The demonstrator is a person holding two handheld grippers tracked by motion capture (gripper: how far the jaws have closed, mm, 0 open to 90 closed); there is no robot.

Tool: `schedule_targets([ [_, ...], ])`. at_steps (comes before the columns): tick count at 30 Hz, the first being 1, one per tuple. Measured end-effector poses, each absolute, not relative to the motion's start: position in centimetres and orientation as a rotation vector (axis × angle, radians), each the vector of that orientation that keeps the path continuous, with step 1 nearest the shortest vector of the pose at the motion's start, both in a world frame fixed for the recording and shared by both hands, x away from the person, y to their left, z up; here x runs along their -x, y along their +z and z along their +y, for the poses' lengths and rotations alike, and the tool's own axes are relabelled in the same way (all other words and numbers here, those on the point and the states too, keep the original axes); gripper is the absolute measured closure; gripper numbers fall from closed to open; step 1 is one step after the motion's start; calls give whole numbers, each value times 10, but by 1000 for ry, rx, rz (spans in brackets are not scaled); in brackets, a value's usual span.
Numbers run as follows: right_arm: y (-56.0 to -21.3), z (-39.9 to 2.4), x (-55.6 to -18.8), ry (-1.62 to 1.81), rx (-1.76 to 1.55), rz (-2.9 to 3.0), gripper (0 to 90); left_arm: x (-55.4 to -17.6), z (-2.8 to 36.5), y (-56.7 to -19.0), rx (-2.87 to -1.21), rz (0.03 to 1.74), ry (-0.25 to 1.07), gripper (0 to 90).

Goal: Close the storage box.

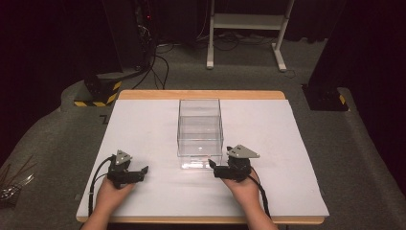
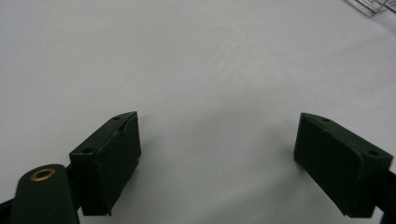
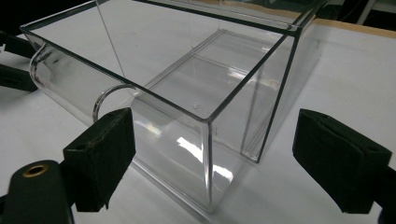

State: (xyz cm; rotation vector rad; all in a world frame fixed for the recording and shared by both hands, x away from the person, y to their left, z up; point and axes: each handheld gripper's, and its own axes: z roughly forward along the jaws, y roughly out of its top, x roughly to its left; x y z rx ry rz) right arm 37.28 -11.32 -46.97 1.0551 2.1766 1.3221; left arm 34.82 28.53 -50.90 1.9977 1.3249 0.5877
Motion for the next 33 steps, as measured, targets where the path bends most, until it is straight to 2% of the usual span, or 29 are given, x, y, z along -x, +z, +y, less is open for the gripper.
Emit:
schedule_targets([
  [33, -471, -108, -404, 1306, -1126, 2131, 131, -348, 285, -509, -1993, 1327, 588, 147],
])
